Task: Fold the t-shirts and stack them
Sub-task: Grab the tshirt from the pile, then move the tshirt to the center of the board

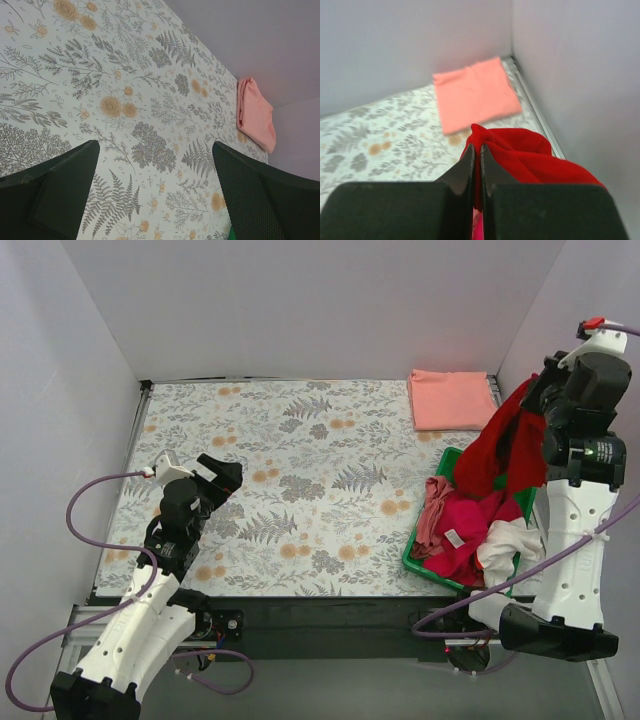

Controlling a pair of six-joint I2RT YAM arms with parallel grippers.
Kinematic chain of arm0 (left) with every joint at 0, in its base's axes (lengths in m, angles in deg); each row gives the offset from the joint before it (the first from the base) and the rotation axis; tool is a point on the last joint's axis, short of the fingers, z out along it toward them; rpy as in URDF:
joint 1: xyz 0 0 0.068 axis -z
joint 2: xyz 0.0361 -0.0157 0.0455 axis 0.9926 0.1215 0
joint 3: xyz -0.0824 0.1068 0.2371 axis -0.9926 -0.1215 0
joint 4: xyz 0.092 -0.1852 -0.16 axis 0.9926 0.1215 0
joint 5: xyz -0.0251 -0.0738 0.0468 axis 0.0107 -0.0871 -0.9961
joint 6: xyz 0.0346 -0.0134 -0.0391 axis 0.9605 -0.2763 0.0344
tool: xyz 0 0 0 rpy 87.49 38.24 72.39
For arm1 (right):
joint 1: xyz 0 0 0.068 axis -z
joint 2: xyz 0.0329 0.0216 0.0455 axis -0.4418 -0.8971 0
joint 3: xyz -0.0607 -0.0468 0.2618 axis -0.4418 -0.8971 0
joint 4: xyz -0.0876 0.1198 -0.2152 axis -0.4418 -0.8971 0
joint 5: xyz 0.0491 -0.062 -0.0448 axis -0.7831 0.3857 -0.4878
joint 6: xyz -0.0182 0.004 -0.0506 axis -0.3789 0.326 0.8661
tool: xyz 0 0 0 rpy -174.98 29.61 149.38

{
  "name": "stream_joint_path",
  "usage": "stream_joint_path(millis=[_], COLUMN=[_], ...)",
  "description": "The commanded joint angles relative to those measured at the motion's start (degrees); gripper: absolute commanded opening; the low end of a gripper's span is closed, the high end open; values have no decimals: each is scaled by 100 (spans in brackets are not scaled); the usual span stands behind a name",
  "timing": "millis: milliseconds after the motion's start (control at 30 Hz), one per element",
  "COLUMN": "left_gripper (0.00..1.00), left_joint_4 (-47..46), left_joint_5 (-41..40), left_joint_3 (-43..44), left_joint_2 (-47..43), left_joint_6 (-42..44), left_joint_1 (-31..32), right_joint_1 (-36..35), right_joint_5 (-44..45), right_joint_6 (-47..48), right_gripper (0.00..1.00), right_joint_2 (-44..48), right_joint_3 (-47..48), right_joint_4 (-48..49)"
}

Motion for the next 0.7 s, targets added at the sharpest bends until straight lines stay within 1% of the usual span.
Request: stream_joint_path(millis=[0, 33, 133, 200, 233, 267, 300, 333, 400, 433, 467, 500, 533, 667], left_gripper=[96, 96, 96, 96, 96, 96, 96, 96, 96, 96, 96, 96, 96, 96], left_joint_4=[11, 20, 64, 99, 108, 117, 134, 134, 143, 135, 143, 143, 152, 222], left_joint_5=[-161, -179, -179, -170, -162, -153, -162, -162, -144, -135, -118, -126, -127, -258], left_joint_3=[4, 21, 57, 74, 109, 110, 110, 118, 110, 83, 83, 74, 74, 48], left_joint_2=[43, 52, 148, 219, 228, 245, 263, 272, 263, 263, 254, 254, 254, 184], left_joint_6=[110, 119, 101, 101, 110, 101, 101, 101, 66, 40, 22, 5, -57, -285], left_joint_1=[9, 9, 9, 9, 9, 1, 9, 9, 9, 9, 9, 9, 9, 9], right_joint_1=[-19, -45, -159, -282, -535, -729, -1088, -1718, -2284, -2713, -2900, -3111, -3487, -4289], right_joint_5=[-1358, -1517, -2045, -2379, -2615, -2635, -2487, -2338, -2100, -2047, -1994, -1759, -1609, -1116], right_joint_6=[235, 235, 148, -9, -63, -63, 24, 85, 217, 227, 253, 297, 358, 508], right_gripper=[1, 1, 1, 1, 1, 1, 1, 1, 1, 1, 1, 1, 1, 1], right_joint_2=[-266, -441, -766, -925, -995, -1135, -1206, -1346, -1523, -1715, -1813, -1909, -2102, -2542], right_joint_3=[870, 1307, 2072, 2382, 2496, 2698, 2769, 2848, 3050, 3121, 3191, 3366, 3446, 3824], right_joint_4=[181, 155, 146, 172, 181, 225, 234, 225, 234, 234, 251, 278, 304, 480])
